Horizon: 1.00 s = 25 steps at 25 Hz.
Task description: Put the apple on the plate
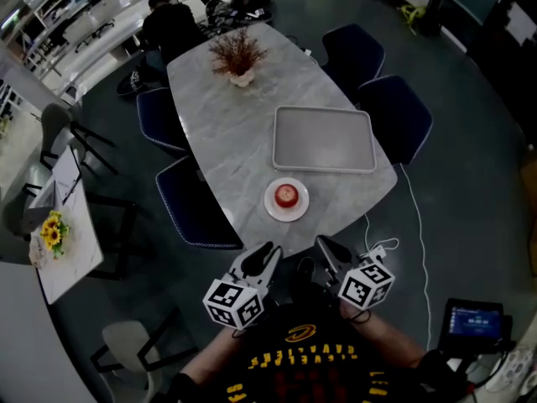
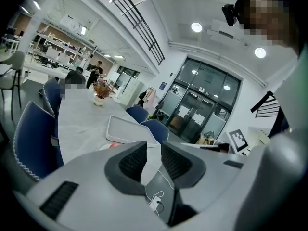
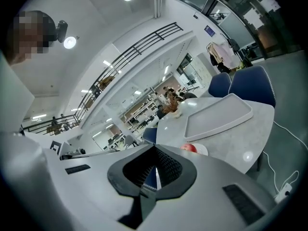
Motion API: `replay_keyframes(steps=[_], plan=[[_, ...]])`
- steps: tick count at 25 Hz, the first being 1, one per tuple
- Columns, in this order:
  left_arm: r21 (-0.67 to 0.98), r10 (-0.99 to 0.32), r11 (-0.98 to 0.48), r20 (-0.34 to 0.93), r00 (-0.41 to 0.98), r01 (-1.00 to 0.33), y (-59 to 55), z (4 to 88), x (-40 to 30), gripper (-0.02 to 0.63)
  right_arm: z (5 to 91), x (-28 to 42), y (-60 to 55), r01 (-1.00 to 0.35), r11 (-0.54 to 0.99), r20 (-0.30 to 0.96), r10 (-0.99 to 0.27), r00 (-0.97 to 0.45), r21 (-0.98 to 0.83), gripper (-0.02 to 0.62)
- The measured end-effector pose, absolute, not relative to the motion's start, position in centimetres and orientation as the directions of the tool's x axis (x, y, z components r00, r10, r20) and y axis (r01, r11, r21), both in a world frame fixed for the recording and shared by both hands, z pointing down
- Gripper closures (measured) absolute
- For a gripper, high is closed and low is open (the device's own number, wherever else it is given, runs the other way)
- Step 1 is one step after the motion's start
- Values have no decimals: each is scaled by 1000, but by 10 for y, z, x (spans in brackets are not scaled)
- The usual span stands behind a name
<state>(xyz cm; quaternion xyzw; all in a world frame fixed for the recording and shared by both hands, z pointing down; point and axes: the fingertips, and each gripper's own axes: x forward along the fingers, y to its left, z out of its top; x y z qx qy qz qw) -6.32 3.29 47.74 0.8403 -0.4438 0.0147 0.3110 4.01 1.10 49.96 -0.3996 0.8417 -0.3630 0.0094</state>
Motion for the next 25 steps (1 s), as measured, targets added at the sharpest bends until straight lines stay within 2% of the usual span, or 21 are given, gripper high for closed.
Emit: replay_keyframes(steps=[10,20,22,25], plan=[[541,-785,-229,388,482,-809,-19,511,-63,512,538,70,-45,-637,363,345,-608,-715,-680,589],[472,-763,-177,489,424,-863,-62,553,-86,511,576,81,-88,-705,403,423,-590,-687,-583,586],[464,-741,-173,519,425,-869,-68,566,-90,511,587,81,-95,-719,408,446,-583,-679,-562,531],[463,-710,-157,560,426,-872,-81,588,-96,511,603,79,-105,-739,413,486,-566,-666,-533,531]])
